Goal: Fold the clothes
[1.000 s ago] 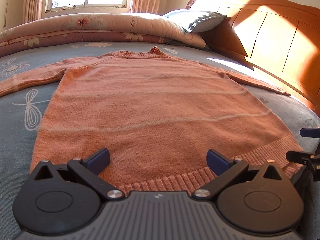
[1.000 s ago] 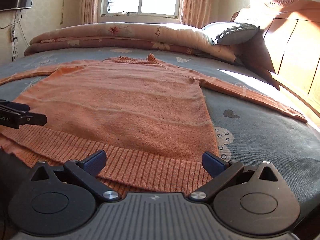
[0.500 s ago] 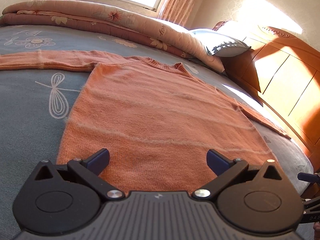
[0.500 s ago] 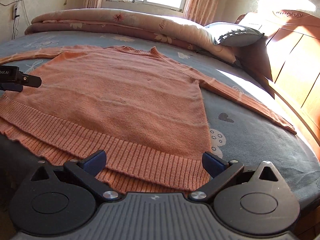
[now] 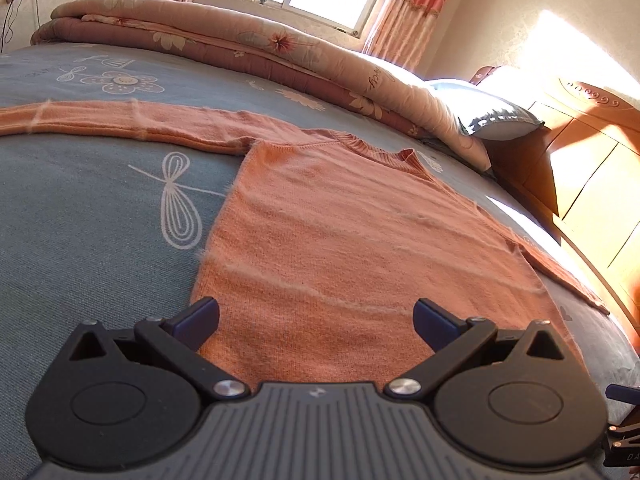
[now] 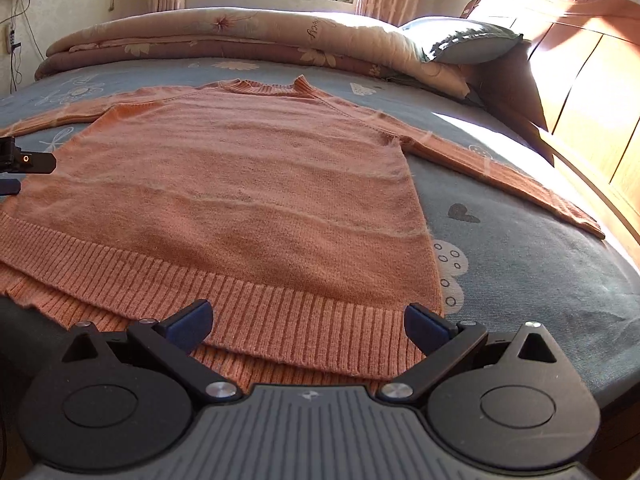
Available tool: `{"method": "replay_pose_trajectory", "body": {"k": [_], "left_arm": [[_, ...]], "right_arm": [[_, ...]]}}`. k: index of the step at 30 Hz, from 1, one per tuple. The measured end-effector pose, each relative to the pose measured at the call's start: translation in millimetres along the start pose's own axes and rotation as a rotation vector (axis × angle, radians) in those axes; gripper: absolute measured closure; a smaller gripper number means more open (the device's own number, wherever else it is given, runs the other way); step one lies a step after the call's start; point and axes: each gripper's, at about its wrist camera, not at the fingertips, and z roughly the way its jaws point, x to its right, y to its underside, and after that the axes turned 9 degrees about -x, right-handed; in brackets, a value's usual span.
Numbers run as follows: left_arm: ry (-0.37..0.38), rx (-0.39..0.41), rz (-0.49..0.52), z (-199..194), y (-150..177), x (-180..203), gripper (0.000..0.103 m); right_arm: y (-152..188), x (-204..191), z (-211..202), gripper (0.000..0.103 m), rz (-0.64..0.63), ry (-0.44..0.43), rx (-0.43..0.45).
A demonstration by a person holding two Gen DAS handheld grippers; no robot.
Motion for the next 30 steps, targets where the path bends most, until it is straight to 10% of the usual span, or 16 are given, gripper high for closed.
{"method": "replay_pose_trajectory", "body": {"k": [19, 30], "left_arm": [[-0.017, 0.008, 0.039, -1.4, 2.3, 5.8, 0.001], [-0.009, 0.007, 0.132, -2.9, 7.0, 18.8, 0.001]], "right_arm": [[-61.6, -29.8, 54.8, 0.000, 0.067, -0.147, -0.012], [-24.9, -38.5, 47.9, 0.000, 0.044, -0.101, 0.008]]}}
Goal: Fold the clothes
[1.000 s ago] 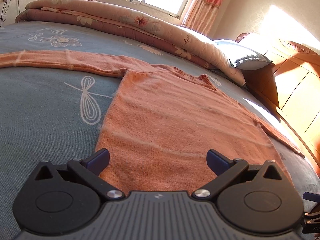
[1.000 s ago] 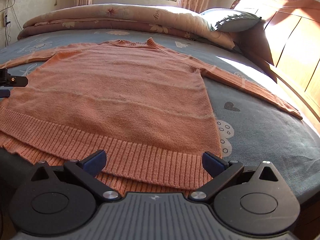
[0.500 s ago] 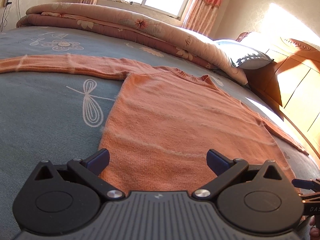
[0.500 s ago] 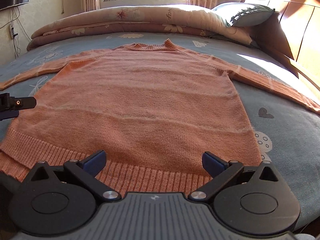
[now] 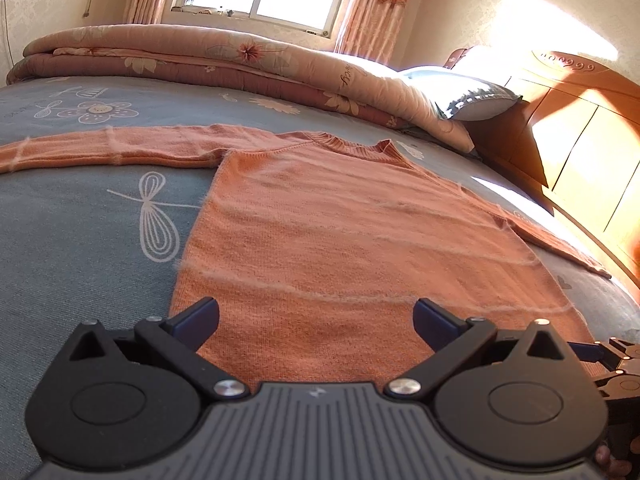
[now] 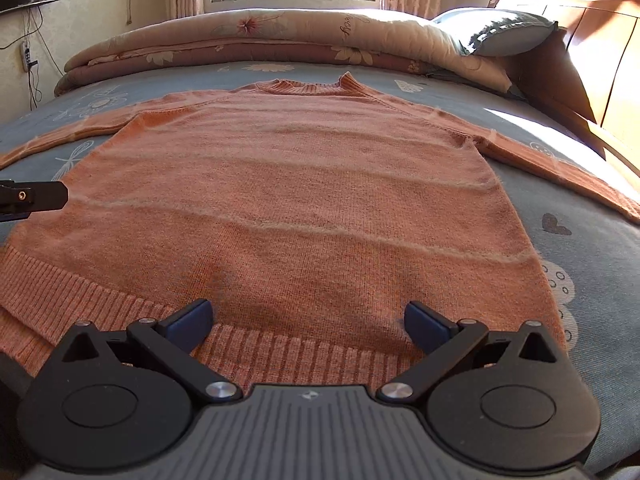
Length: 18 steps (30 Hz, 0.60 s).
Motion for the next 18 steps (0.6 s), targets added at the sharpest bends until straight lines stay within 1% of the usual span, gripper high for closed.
{"method": "replay_pose_trajectory", "body": {"k": [6, 9, 13, 16, 18], "left_arm": [[-0.021, -0.067, 0.027, 12.2, 3.6, 5.2, 0.001], [-0.040, -0.074, 0.054, 12.8, 5.1, 9.1, 0.001], [-0.050, -0.074, 0.068, 11.7, 6.7, 11.3, 0.001], [-0.043, -0.070, 0.070, 11.2, 6.7, 11.7, 0.001], [-0.052, -0.073, 0.079, 13.4, 6.6, 12.9, 0.001]], "right_arm": [[6.0, -2.8, -4.9, 0.000, 0.008, 0.018, -0.003], [12.3, -1.6, -9.3, 0.000, 0.013, 0.012, 0.000], [23.4, -2.6, -13.6, 0.000, 0.014, 0.012, 0.040], [24.1, -3.5, -13.5, 0.000, 0.022, 0.017, 0.050], [23.9, -4.2, -13.2, 0.000, 0.024, 0.021, 0.053]]}}
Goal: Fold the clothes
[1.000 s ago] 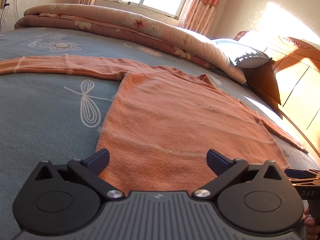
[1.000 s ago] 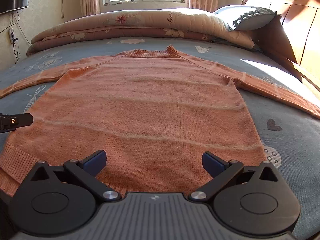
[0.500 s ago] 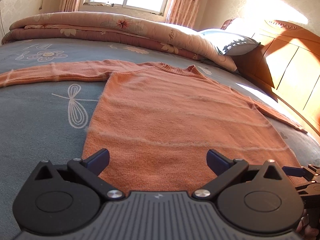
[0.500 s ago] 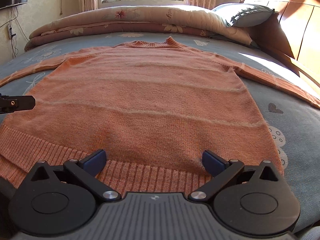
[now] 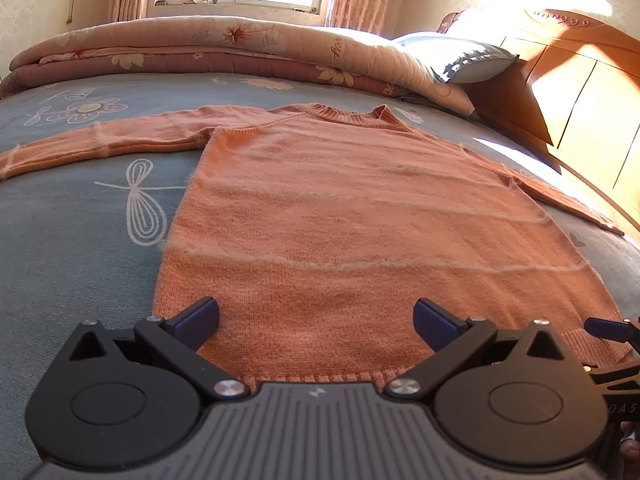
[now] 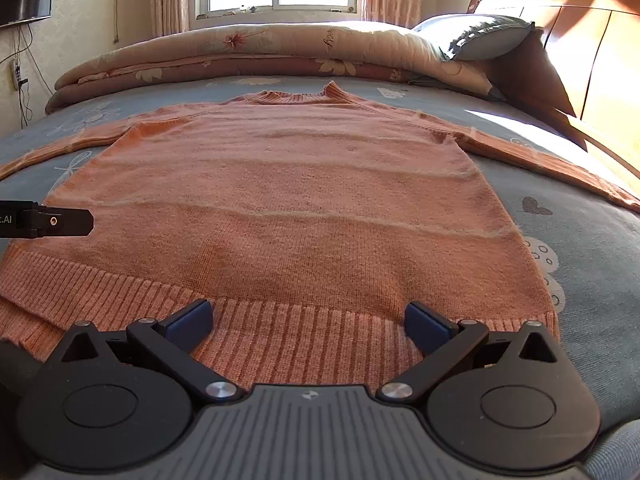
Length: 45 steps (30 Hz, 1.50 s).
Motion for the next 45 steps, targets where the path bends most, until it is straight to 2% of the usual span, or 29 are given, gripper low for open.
{"method": "replay_pose_trajectory", "body": {"k": [5, 8, 16, 20, 29, 39, 41, 45], "left_arm": [[-0.030, 0.001, 0.034, 1.8, 1.8, 5.2, 0.001], [-0.036, 0.000, 0.043, 2.0, 2.8, 6.3, 0.001], [-0.033, -0.004, 0.051, 1.0, 2.9, 4.8, 0.001], [-0.040, -0.008, 0.061, 2.1, 3.1, 5.6, 0.001], [-0.109, -0.017, 0.122, 7.3, 8.0, 18.1, 0.001], [-0.107, -0.010, 0.115, 7.3, 8.6, 16.9, 0.001], [-0.107, -0.009, 0.115, 7.2, 8.8, 16.9, 0.001], [-0.107, -0.006, 0.116, 7.0, 9.1, 17.0, 0.001]], "right_arm": [[-6.9, 1.4, -3.2, 0.000, -0.002, -0.013, -0.029], [-18.7, 5.7, -4.3, 0.000, 0.011, -0.058, -0.026], [-31.4, 19.4, 14.3, 0.000, 0.099, -0.047, -0.041], [-12.8, 4.8, 10.7, 0.000, -0.007, 0.008, -0.017], [-6.5, 6.0, 6.7, 0.000, 0.009, -0.005, -0.004], [-11.4, 5.0, 3.0, 0.000, 0.009, -0.001, -0.012], [-16.2, 7.5, -0.5, 0.000, 0.018, -0.012, 0.011], [-24.8, 21.0, 7.0, 0.000, 0.058, -0.004, -0.012]]}}
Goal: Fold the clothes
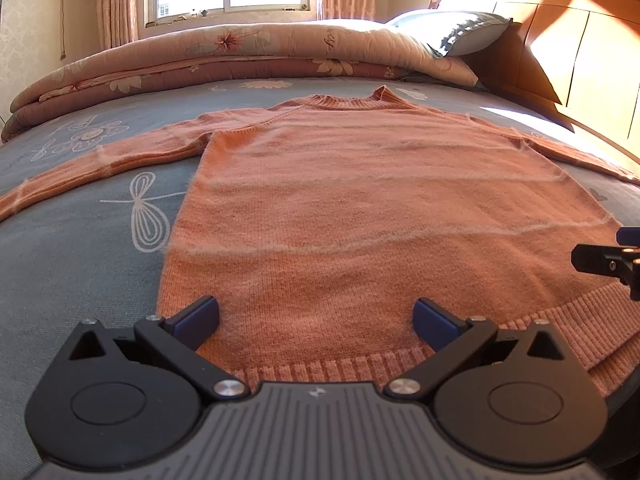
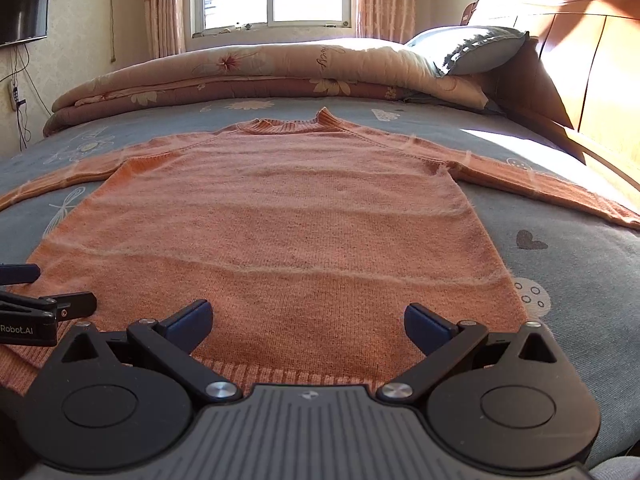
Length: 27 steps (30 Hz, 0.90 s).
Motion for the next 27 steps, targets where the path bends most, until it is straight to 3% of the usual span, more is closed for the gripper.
{"method": "replay_pose_trajectory", "body": {"k": [4, 11, 17, 20, 27], "left_arm": [[0.000, 0.003, 0.001, -0.2, 0.3, 0.1, 0.001], [-0.002, 0.005, 0.003, -0.4, 0.0, 0.7, 0.001], [-0.003, 0.010, 0.001, 0.0, 0.2, 0.5, 0.001], [-0.006, 0.015, 0.000, 0.3, 0.8, 0.7, 0.001], [-0.009, 0.022, -0.008, 1.1, 0.8, 2.3, 0.001]], "right_arm": [[-9.4, 13.6, 8.4, 0.000, 0.041, 0.011, -0.027], [17.2, 27.7, -4.3, 0.000, 0.035, 0.053, -0.011], [7.5, 37.8, -13.6, 0.000, 0.018, 0.039, 0.010], [10.4, 44.9, -12.2, 0.000, 0.026, -0.003, 0.005], [30.3, 57.3, -15.5, 0.000, 0.024, 0.010, 0.002]]}}
